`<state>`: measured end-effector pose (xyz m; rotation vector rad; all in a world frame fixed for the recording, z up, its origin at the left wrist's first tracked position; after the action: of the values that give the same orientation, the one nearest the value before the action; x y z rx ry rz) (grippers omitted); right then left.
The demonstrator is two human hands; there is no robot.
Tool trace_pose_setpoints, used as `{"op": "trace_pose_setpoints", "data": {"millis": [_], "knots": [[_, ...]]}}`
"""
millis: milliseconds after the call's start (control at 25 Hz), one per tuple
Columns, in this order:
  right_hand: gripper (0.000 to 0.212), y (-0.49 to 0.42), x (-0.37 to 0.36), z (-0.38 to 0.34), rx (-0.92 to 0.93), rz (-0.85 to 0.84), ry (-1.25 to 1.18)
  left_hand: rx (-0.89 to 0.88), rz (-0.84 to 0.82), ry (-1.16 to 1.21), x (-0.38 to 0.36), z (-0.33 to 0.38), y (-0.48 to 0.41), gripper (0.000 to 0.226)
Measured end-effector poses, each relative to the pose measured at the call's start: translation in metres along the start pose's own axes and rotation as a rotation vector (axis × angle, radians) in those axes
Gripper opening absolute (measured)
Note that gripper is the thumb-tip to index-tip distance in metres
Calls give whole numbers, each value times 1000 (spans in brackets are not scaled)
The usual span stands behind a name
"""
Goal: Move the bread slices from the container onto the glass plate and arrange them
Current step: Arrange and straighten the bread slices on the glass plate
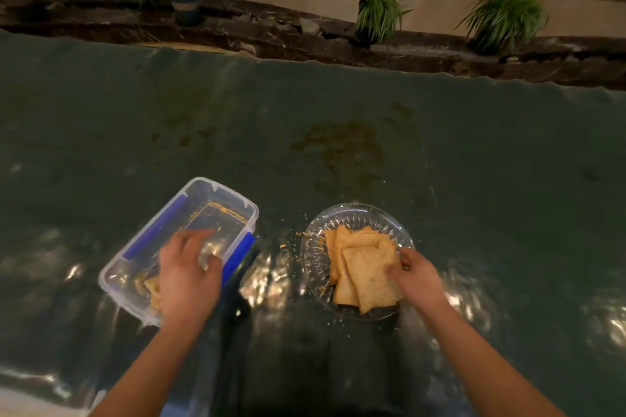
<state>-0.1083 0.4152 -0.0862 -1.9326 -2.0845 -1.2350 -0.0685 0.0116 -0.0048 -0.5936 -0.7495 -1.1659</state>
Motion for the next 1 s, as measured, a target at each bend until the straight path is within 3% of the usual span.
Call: {"op": "trace_pose_setpoints", "data": {"millis": [200,400,520,600,760,920,1000], "knots": [[47,-15,2,9,64,-85,-98,224,-401,384,-112,69,24,32],[53,-23,8,16,70,-124,-103,394,-523,478,-166,96,16,41],[61,-26,9,15,39,-108,-104,473,-600,506,-185,99,7,35],[60,-29,7,12,18,-115,-102,498,-632,521,-196,100,2,37],[37,-38,3,8,4,-108,-192,546,-621,613,-207,100,-4,55],[29,-46,-3,-4,66,-92,-189,552,-609,758,-215,108,-11,49],[28,-53,-3,-15,103,-94,-139,560,-576,807,-216,112,-19,32]]}}
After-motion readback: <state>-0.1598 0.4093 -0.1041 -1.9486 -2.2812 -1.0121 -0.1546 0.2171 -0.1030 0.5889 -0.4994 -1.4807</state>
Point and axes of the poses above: each hand's wrist, its own y-axis away from the middle knuckle, its own x-axis out of the back of the hand, z = x × y, the point moved 7 cm from there along -y, towards the middle knuckle, and after that the axes turned 10 degrees about -z, right-handed, at the moved point
